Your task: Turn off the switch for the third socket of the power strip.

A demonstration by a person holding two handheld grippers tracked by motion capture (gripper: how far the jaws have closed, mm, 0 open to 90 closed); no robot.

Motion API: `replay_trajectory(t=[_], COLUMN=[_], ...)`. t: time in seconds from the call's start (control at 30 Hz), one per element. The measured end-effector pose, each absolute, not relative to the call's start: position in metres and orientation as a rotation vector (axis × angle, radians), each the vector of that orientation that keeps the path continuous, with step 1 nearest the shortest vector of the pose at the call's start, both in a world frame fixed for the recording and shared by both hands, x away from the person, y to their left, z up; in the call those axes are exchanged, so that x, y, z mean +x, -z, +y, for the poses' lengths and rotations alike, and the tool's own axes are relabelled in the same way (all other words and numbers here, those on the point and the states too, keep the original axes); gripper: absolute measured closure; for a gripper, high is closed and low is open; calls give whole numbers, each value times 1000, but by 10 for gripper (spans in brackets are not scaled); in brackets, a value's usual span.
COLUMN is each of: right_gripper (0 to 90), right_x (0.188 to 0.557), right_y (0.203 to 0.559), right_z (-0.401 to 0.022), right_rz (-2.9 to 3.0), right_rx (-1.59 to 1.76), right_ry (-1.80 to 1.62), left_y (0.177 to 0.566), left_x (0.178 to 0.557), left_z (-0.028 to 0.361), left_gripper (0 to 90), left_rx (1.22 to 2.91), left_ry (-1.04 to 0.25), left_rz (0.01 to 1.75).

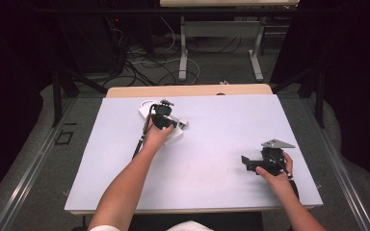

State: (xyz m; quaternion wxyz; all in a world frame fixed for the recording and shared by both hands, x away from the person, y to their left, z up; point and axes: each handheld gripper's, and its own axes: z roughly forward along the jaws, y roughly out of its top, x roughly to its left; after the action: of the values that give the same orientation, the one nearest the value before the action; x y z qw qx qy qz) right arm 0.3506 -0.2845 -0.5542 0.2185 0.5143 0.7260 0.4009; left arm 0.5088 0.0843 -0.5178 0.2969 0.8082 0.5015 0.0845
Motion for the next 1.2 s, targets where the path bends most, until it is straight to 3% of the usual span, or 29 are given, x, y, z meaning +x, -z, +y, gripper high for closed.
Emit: replay_trajectory(t=[1.2], right_gripper=[12], right_x=[350], right_y=[554], right_z=[-283], right_rz=[2013], right_rx=[1430], right_ry=[-1112], left_y=[523], left_x=[507], left_z=[83], left_gripper=[900], left_rx=[2135], left_ry=[-247], left_rz=[1319])
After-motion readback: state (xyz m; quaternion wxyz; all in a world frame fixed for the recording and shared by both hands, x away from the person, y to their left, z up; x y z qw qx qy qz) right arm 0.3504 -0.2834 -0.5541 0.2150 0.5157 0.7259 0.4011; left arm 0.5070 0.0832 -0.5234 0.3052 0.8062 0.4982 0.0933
